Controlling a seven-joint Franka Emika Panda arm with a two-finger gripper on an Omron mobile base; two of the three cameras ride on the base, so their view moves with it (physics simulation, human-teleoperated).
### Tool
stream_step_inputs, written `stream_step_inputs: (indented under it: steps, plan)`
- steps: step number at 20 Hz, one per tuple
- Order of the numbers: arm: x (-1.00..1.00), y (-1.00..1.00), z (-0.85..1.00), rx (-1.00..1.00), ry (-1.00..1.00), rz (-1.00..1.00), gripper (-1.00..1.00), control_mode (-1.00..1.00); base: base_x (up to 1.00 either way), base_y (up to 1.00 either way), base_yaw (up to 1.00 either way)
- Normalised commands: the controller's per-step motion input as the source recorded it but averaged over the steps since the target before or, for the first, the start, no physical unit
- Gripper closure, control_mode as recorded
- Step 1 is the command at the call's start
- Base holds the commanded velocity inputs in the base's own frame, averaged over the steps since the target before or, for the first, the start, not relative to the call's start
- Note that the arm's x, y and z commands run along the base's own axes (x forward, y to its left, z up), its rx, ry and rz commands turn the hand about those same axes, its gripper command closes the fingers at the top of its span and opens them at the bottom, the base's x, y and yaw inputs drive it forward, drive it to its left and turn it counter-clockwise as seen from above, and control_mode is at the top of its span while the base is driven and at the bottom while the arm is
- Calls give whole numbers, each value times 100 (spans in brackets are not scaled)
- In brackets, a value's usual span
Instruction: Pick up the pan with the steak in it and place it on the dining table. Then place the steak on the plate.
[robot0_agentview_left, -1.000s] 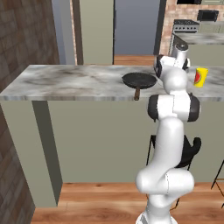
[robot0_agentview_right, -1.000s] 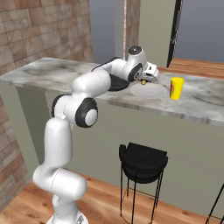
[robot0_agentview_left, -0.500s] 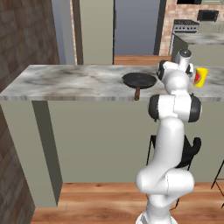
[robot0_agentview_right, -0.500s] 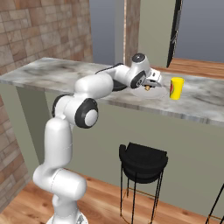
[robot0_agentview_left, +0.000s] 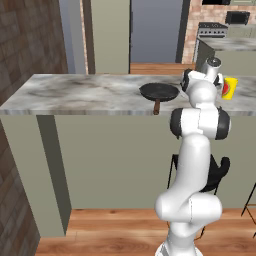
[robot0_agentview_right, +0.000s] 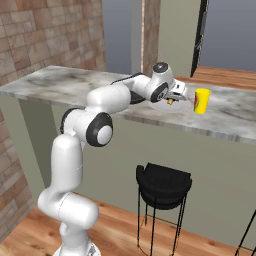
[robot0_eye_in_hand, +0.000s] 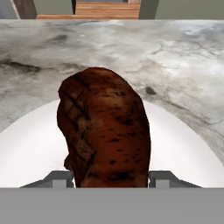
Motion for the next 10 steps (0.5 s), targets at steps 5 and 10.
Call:
stream_step_inputs:
  steps: [5,10]
  plan:
    - [0,0,9,0,0,0,-100,-100,0,0,0]
    - [1,0,38,0,1,-1,-100,-100,0,0,0]
